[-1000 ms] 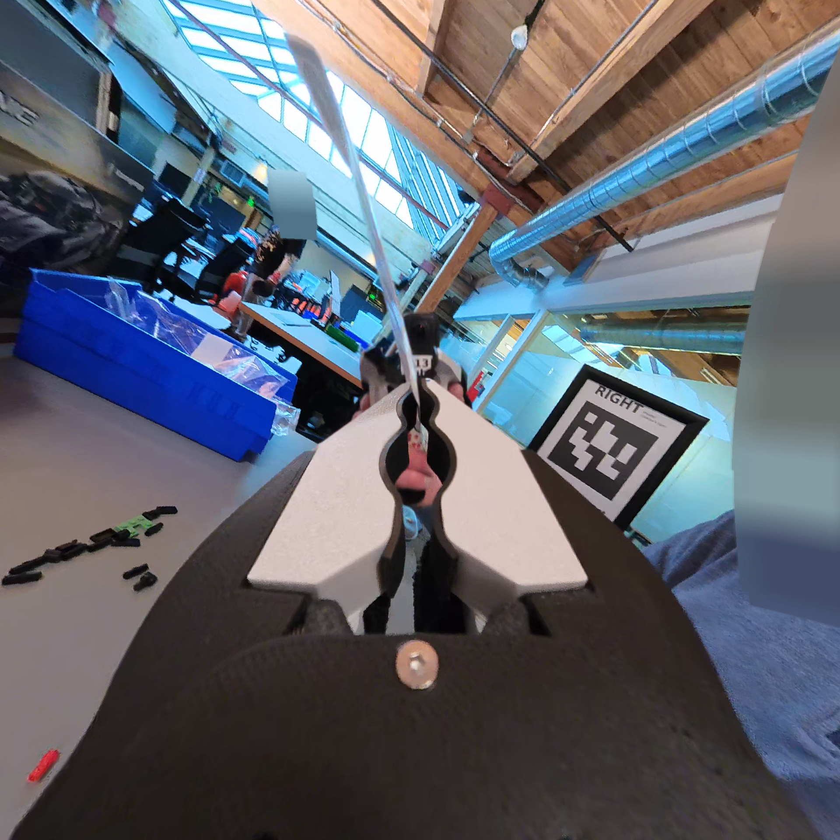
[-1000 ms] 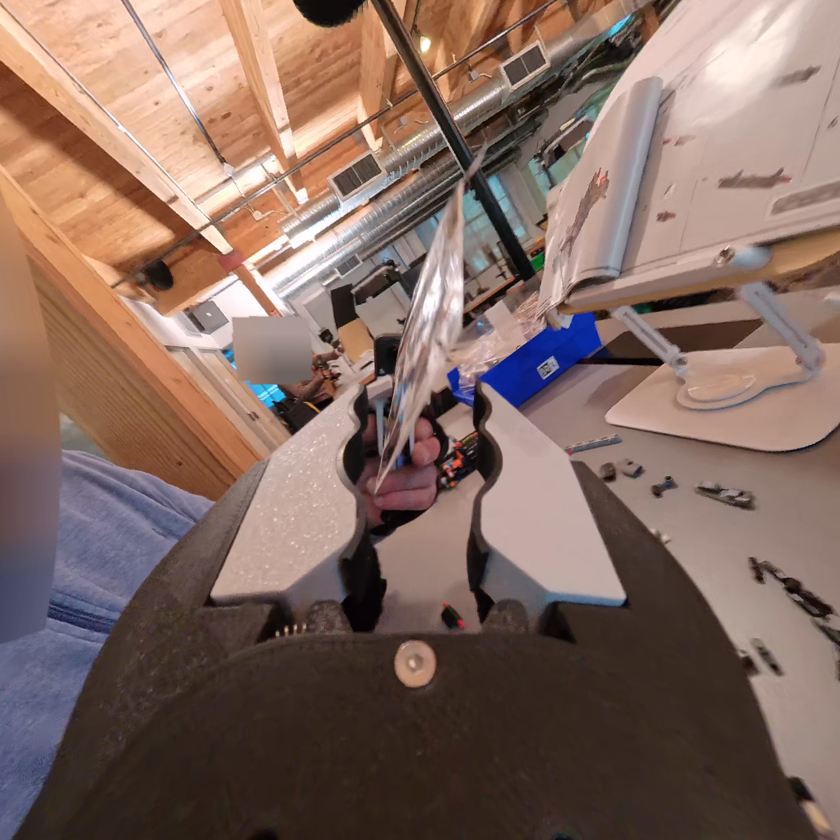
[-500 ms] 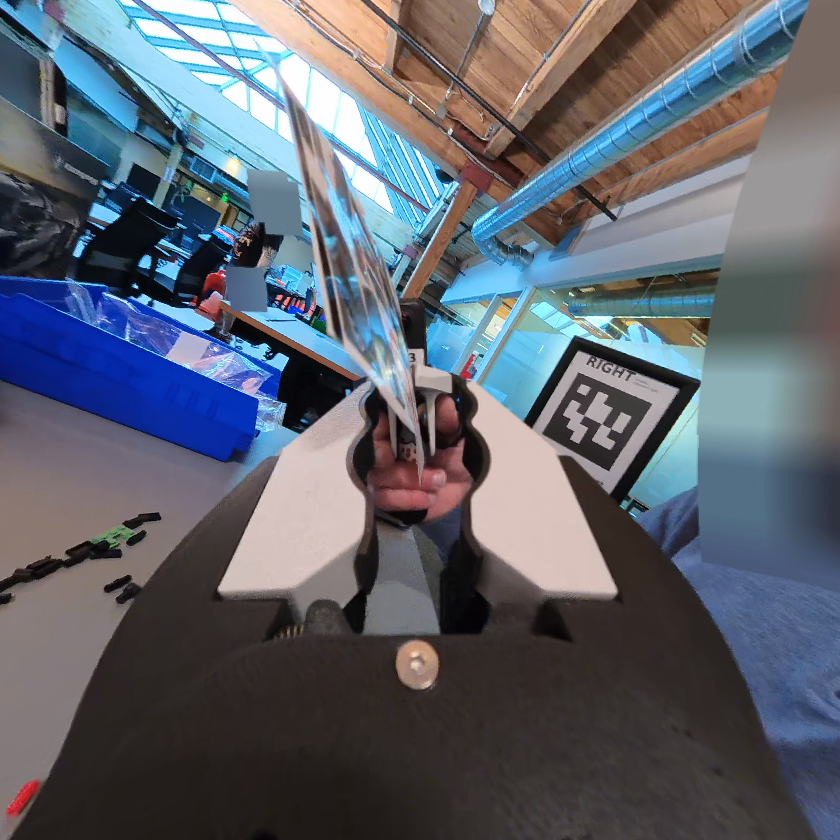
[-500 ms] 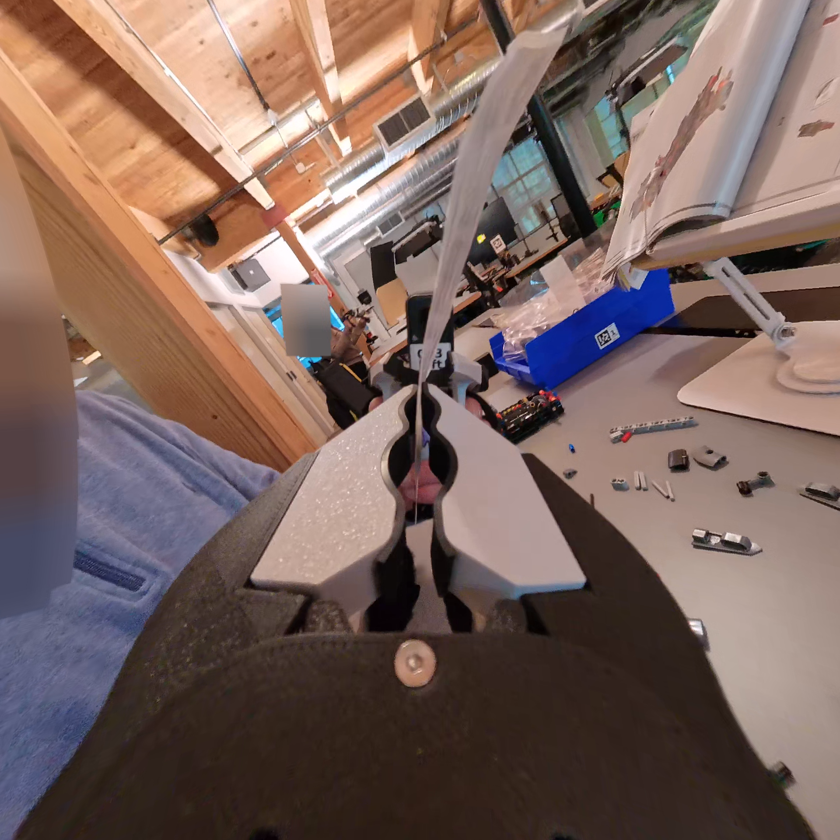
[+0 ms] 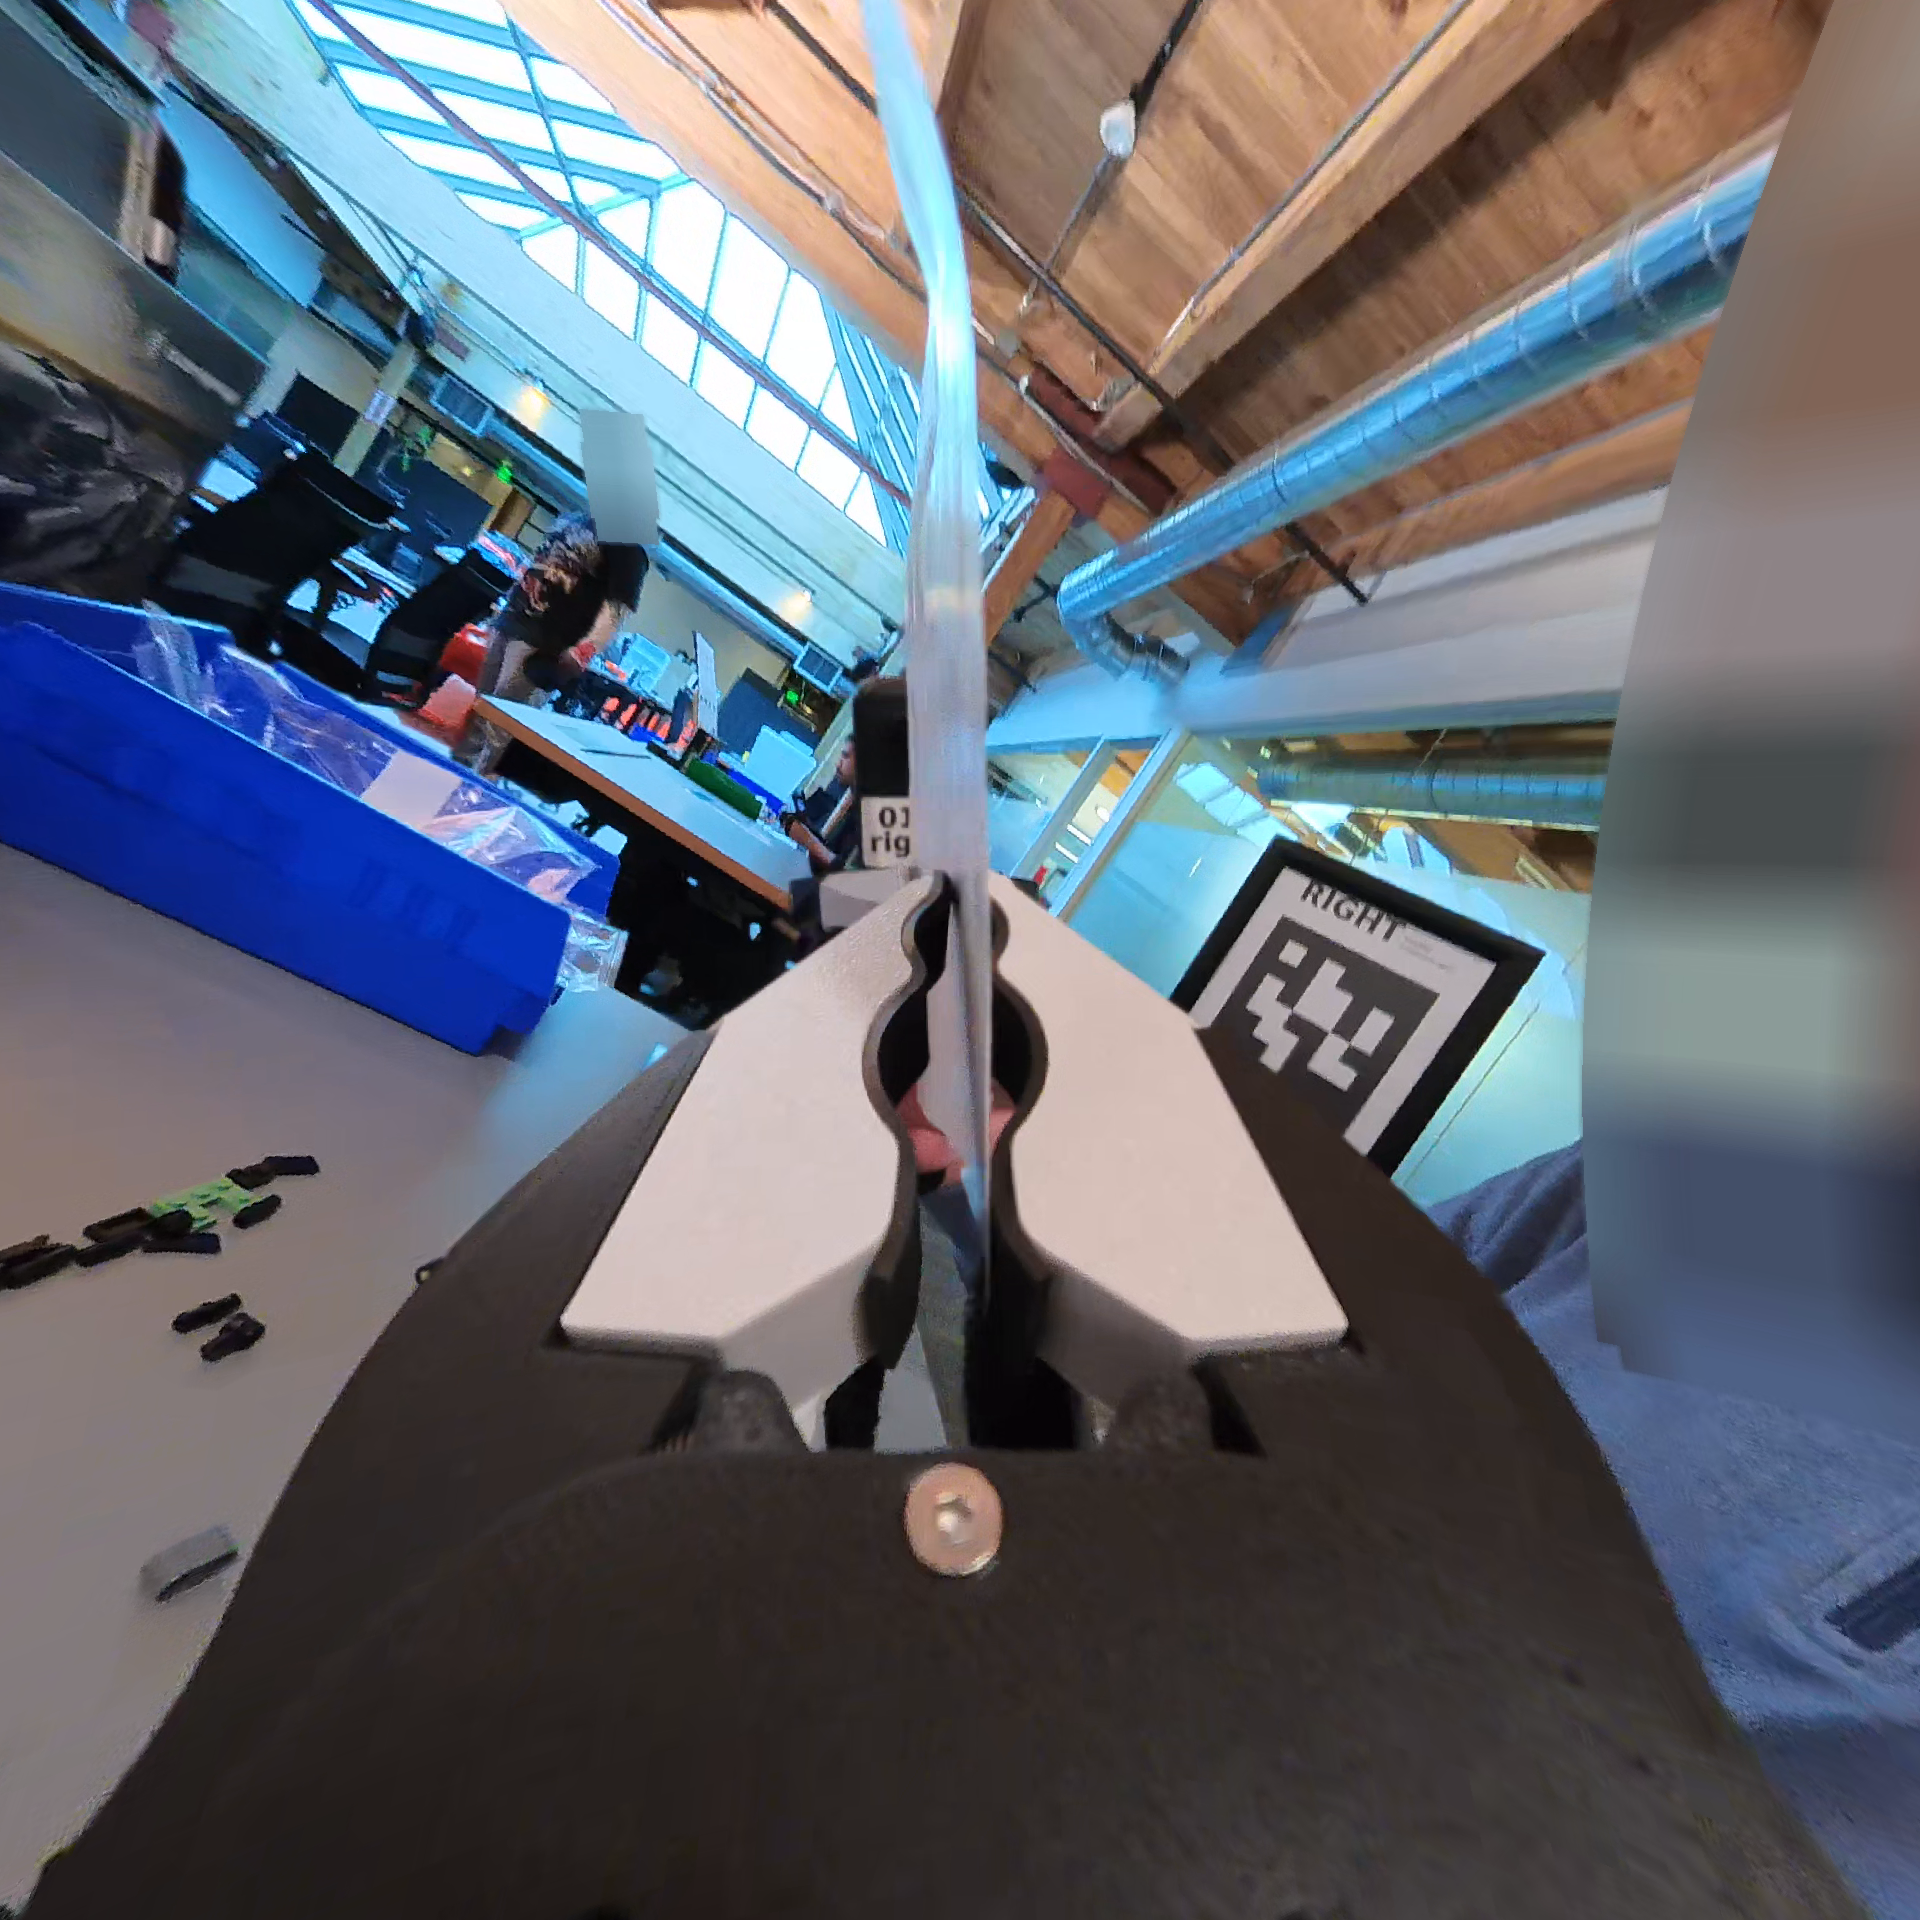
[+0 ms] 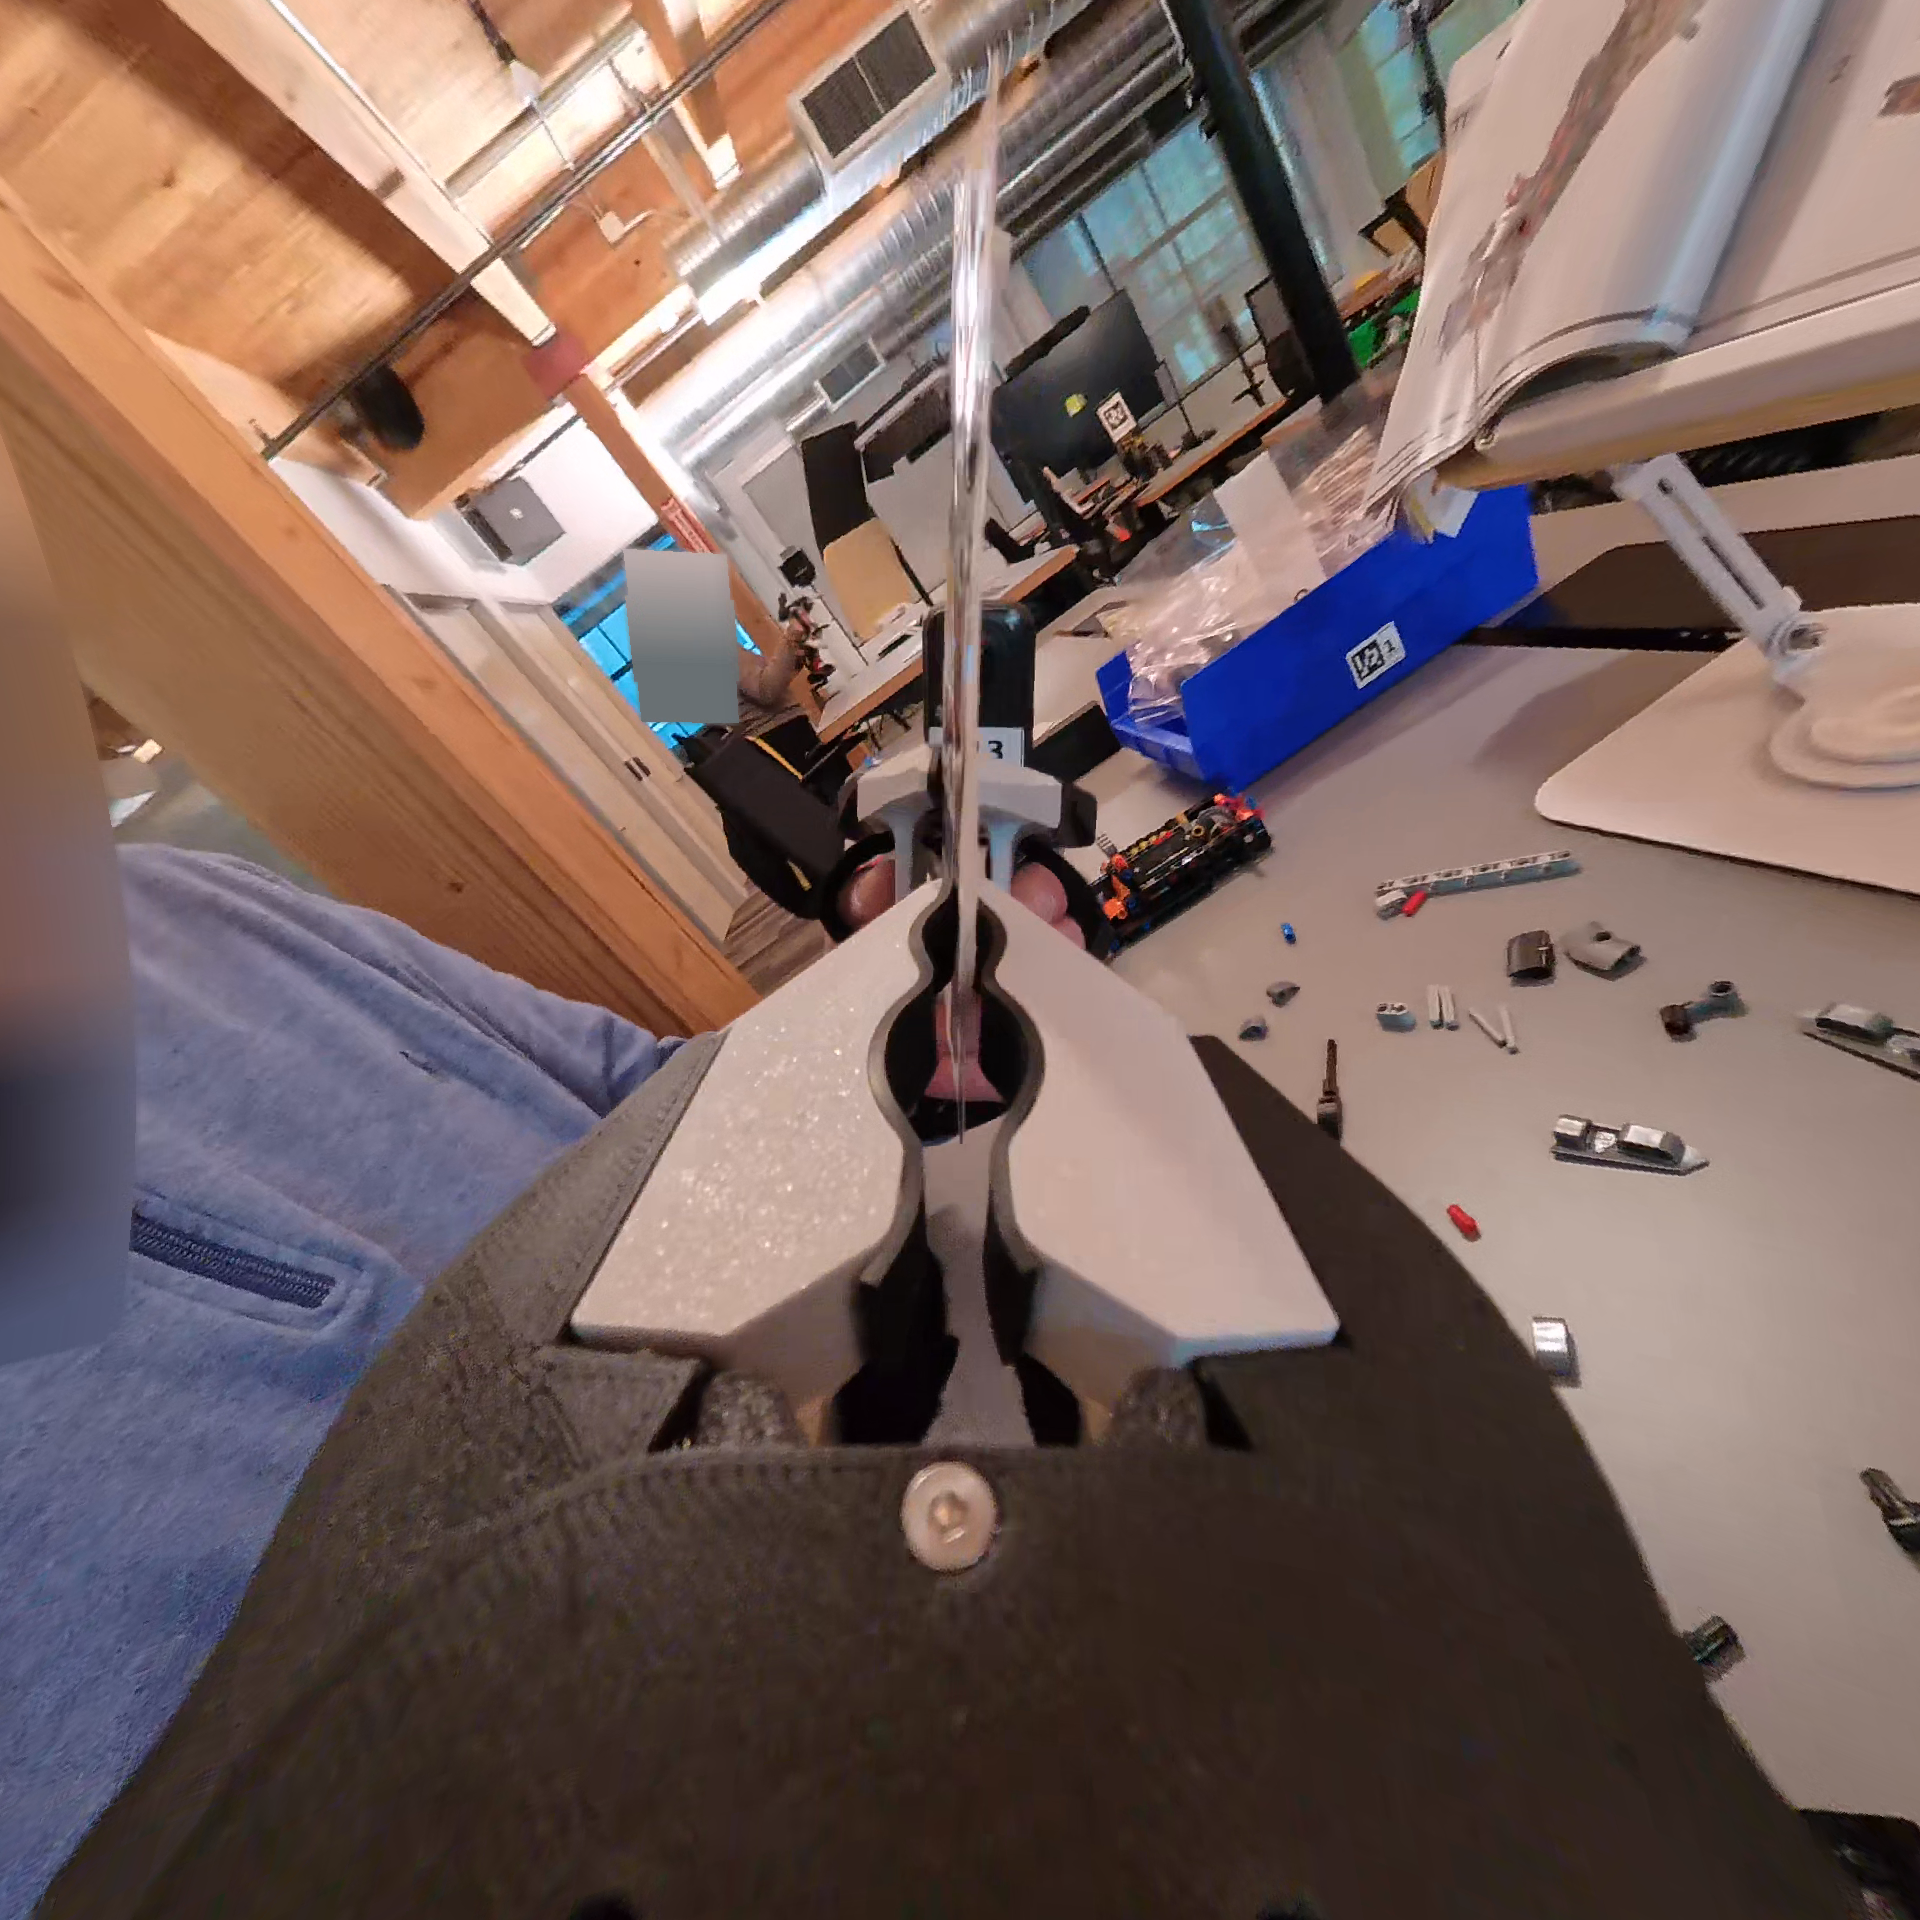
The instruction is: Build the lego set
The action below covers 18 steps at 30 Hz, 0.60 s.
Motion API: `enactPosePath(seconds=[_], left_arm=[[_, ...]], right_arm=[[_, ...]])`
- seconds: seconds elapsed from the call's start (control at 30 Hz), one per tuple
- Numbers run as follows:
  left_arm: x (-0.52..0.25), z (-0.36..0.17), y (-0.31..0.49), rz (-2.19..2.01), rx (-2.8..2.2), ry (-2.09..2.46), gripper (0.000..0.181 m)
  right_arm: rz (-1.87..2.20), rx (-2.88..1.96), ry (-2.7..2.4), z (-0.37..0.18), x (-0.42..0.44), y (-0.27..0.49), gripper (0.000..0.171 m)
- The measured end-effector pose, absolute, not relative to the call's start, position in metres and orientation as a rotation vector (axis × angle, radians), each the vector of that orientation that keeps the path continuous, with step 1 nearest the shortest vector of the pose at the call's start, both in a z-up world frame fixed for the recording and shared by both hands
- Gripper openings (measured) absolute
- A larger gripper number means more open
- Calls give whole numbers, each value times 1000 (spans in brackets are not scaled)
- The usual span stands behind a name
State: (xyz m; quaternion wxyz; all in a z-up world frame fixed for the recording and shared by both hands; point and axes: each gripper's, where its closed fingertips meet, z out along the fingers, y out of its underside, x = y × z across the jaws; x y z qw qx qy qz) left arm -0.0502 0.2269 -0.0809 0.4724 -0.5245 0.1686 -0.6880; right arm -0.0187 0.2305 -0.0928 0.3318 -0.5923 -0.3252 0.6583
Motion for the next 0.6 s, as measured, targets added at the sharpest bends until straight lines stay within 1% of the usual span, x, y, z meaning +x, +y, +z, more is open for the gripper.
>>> enactPosePath(seconds=[0.2,0.23,0.3,0.33,0.43,0.5,0.57,0.6], left_arm=[[-51,-85,231,-1665,-1309,401,0],[-51,-86,233,-1651,-1318,394,0],[-54,-85,236,-1654,-1314,354,0],[-56,-84,238,-1664,-1313,328,0],[-61,-87,247,-1632,-1333,258,0],[-60,-86,248,-1651,-1328,244,0],[-53,-85,247,-1670,-1329,247,0],[-49,-84,245,-1678,-1326,259,0]], right_arm=[[1669,-1574,-803,-94,-15,242,0],[1598,-1598,-793,-97,-15,247,8],[1349,-1640,-740,-101,-4,266,40],[1137,-1639,-723,-102,8,277,43],[570,-1510,-760,-82,38,279,36],[465,-1415,-925,-74,20,252,31],[434,-1396,-1043,-81,-5,236,38],[387,-1393,-1081,-88,-13,235,38]])
